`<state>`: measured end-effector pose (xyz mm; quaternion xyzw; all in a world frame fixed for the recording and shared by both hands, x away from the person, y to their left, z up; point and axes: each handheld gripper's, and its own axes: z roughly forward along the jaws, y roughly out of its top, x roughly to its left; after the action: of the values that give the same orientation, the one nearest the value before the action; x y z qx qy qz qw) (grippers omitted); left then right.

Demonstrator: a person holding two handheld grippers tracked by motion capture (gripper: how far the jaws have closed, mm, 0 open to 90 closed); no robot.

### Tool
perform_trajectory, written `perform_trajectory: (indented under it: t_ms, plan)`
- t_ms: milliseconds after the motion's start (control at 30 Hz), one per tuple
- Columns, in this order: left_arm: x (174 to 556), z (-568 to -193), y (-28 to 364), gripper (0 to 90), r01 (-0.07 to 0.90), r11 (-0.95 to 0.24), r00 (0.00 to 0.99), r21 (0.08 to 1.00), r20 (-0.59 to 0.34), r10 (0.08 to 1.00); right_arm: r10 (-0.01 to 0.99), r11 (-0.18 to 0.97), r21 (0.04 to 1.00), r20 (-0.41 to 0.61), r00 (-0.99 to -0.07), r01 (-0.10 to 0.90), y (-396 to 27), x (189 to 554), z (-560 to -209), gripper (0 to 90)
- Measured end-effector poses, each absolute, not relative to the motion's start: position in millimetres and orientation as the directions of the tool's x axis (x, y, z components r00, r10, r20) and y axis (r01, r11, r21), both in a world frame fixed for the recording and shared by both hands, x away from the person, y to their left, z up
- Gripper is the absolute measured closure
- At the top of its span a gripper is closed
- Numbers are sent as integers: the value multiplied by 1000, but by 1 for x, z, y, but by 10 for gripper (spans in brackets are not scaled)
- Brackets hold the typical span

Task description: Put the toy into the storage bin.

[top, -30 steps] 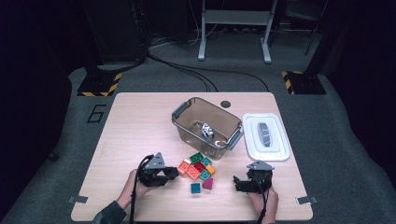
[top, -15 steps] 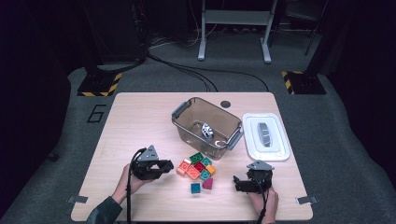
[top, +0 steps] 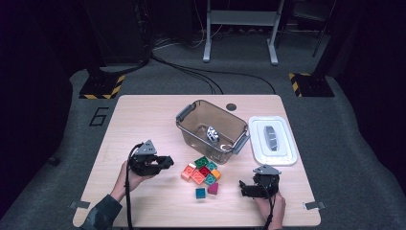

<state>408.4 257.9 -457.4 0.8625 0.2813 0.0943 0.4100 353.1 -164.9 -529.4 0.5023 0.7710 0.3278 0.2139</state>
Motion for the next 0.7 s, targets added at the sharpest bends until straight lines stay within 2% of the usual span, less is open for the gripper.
perform_trajectory:
  t_ms: [700]
  plan:
    - [437, -420, 264, 669, 406, -487, 811, 774, -59, 582, 915, 280, 721, 1, -404, 634, -165, 353, -529, 28]
